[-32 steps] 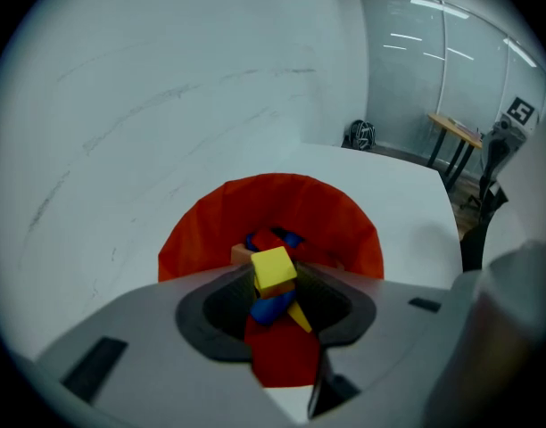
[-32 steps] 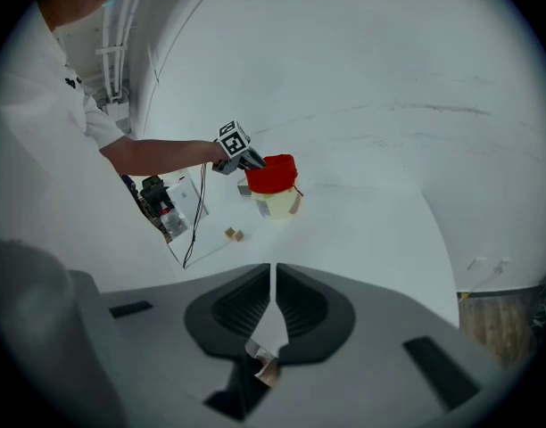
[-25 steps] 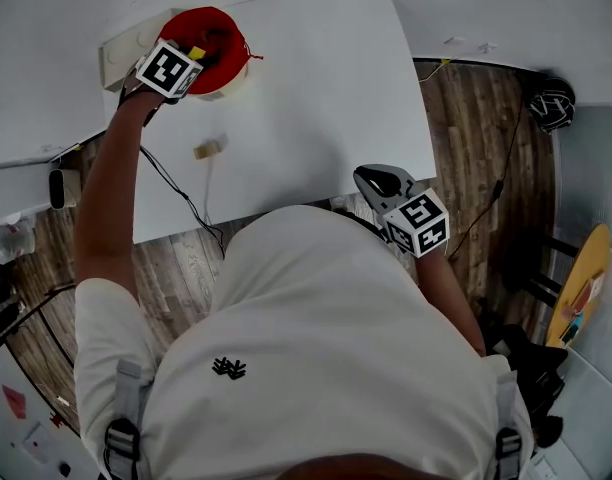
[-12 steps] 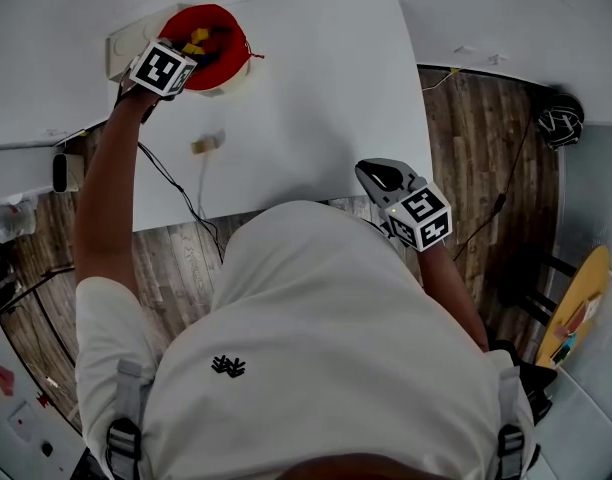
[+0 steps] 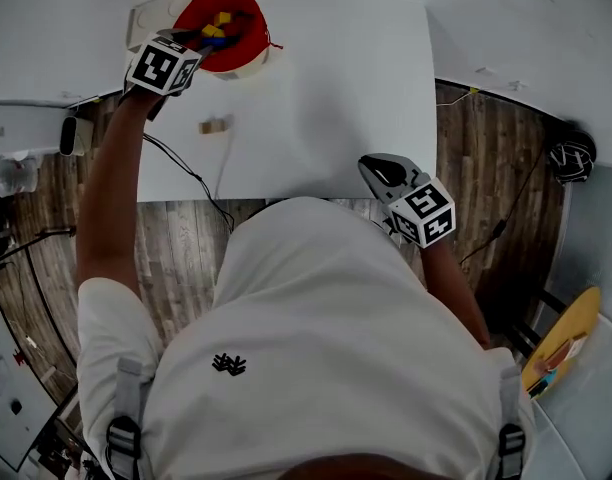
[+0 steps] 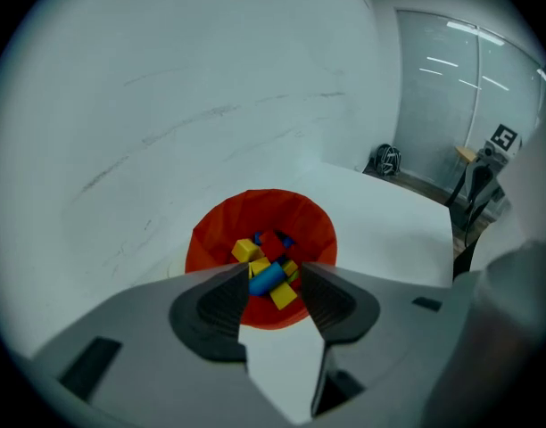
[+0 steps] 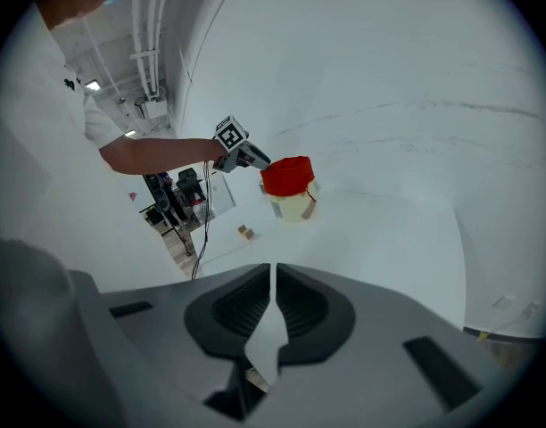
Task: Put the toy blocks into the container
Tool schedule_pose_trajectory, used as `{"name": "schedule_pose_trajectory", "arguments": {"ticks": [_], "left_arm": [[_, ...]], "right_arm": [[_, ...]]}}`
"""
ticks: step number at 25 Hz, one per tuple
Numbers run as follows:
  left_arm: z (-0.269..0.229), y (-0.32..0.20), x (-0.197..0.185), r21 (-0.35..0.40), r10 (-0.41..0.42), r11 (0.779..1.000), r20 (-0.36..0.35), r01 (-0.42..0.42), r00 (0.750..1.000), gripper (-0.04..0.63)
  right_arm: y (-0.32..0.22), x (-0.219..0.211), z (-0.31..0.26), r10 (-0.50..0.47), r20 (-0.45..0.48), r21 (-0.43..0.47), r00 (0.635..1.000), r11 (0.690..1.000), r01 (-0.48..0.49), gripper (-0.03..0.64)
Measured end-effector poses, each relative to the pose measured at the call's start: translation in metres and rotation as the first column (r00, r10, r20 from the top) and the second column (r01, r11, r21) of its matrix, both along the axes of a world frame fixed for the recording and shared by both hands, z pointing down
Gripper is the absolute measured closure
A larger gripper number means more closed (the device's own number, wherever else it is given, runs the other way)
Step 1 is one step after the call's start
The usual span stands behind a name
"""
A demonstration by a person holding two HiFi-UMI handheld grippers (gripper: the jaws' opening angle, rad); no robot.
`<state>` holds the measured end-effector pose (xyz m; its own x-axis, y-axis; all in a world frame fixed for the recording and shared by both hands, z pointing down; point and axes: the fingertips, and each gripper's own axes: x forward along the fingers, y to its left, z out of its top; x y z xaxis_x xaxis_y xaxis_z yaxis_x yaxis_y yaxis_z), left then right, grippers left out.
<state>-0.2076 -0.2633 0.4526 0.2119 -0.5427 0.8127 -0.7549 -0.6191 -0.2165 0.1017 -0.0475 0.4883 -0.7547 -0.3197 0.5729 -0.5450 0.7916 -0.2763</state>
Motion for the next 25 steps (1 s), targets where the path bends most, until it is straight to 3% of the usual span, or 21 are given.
{"name": "schedule_pose_trajectory", "arguments": {"ticks": [9, 14, 20, 25], "left_arm": [[0.0, 0.05, -0.003, 0.039, -0.144, 0.988, -0.092, 0.148, 0.985, 0.373], [0.038, 0.093, -0.013, -0.034, -0.265, 0.964, -0.123, 0.263, 0.956, 0.338], [0.091, 0.135, -0.017, -0.11, -0.406, 0.913, -0.137, 0.393, 0.904, 0.299], [0.13, 0.152, -0.026, -0.111, -0.526, 0.849, -0.102, 0.516, 0.844, 0.284]], "right_arm": [[-0.008, 0.006, 0.003, -0.087, 0.017, 0.011, 0.996, 0.996, 0.087, 0.595], [-0.011, 0.011, 0.01, -0.121, 0.021, 0.0, 0.992, 0.993, 0.121, 0.595], [-0.019, 0.009, 0.011, -0.165, 0.031, 0.003, 0.986, 0.986, 0.165, 0.595], [-0.022, 0.01, 0.011, -0.181, 0.023, 0.004, 0.983, 0.984, 0.181, 0.595]]}}
